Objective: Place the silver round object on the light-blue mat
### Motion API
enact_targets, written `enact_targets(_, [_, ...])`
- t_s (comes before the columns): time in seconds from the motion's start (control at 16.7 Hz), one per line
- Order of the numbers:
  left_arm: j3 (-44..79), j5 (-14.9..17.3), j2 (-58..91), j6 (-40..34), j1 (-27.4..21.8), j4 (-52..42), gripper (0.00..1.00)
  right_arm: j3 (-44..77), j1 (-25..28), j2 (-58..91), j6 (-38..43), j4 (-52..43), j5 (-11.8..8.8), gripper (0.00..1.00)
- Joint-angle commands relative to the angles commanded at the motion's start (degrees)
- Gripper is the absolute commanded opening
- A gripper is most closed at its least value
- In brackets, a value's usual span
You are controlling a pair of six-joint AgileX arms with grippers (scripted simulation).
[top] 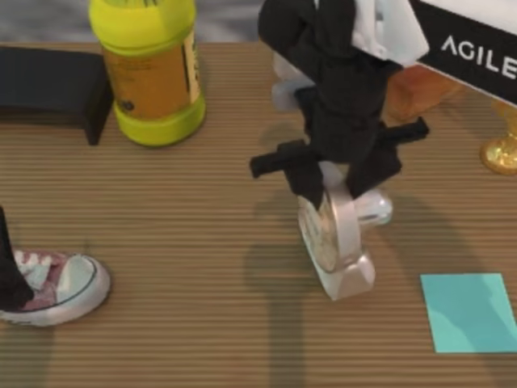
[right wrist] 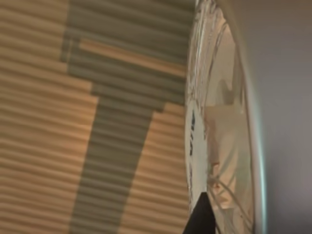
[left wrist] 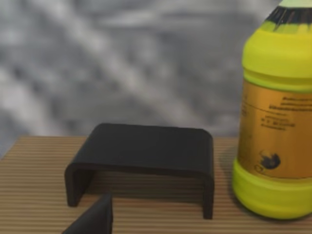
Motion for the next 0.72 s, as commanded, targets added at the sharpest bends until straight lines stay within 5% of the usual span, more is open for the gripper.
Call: enact_targets(0.72, [0.00,0.00,0.00,0.00,0.00,0.00,1.00,1.44,-1.27,-2.14,-6.10,-6.65,-0.89,0.00])
